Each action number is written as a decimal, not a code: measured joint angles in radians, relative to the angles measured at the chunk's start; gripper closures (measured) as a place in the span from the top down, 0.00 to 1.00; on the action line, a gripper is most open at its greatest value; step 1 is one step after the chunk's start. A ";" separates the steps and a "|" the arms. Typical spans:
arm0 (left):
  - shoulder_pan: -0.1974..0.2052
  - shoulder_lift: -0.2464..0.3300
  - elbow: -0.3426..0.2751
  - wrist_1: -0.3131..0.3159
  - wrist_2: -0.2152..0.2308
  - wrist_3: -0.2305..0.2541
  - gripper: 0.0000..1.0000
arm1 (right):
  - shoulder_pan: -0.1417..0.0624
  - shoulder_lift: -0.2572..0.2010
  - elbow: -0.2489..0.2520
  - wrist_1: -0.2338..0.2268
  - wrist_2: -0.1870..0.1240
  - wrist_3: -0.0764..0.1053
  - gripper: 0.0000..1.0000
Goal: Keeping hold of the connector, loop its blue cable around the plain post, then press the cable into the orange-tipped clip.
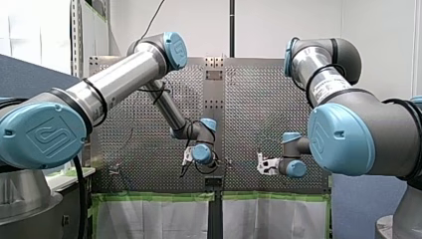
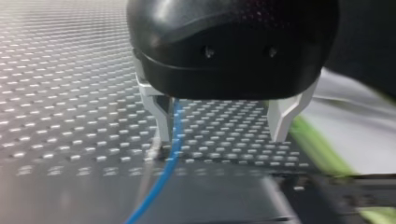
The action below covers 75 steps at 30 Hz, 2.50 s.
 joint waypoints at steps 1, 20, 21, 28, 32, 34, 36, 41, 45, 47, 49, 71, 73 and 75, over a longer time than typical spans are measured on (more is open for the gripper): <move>-0.001 0.000 -0.006 -0.005 -0.002 0.009 1.00 | 0.000 0.000 0.000 0.001 0.000 0.000 0.00; -0.046 0.085 -0.154 0.060 0.070 0.023 1.00 | 0.005 0.000 0.000 0.008 0.000 -0.002 0.00; -0.051 0.086 -0.160 0.065 0.075 0.021 1.00 | 0.005 0.000 0.000 0.009 0.000 -0.003 0.00; -0.087 0.087 -0.191 0.099 0.079 0.004 1.00 | 0.006 0.000 0.001 0.013 0.000 -0.008 0.00; -0.100 0.088 -0.195 0.112 0.078 -0.002 1.00 | 0.006 0.000 0.001 0.015 0.000 -0.008 0.00; -0.105 0.088 -0.195 0.121 0.077 -0.008 1.00 | 0.006 0.000 0.000 0.015 -0.001 -0.008 0.00; -0.109 0.088 -0.195 0.134 0.077 -0.020 1.00 | 0.007 0.000 0.001 0.015 -0.002 -0.008 0.00; -0.115 0.088 -0.196 0.153 0.075 -0.049 1.00 | 0.008 0.000 0.001 0.015 -0.006 -0.007 0.00; -0.117 0.088 -0.196 0.169 0.074 -0.076 1.00 | 0.009 0.000 0.001 0.015 -0.009 -0.006 0.00; -0.119 0.088 -0.196 0.172 0.074 -0.084 1.00 | 0.009 0.000 0.001 0.015 -0.009 -0.006 0.00; -0.121 0.088 -0.196 0.174 0.073 -0.088 1.00 | 0.010 0.000 0.000 0.015 -0.012 -0.005 0.00; -0.124 0.088 -0.196 0.151 0.050 -0.159 1.00 | 0.012 0.001 0.001 0.015 -0.022 -0.004 0.00; -0.124 0.088 -0.196 0.145 0.031 -0.167 1.00 | 0.013 0.000 0.001 0.015 -0.022 -0.004 0.00; -0.124 0.088 -0.196 0.140 0.010 -0.170 1.00 | 0.013 0.001 0.001 0.015 -0.022 -0.004 0.00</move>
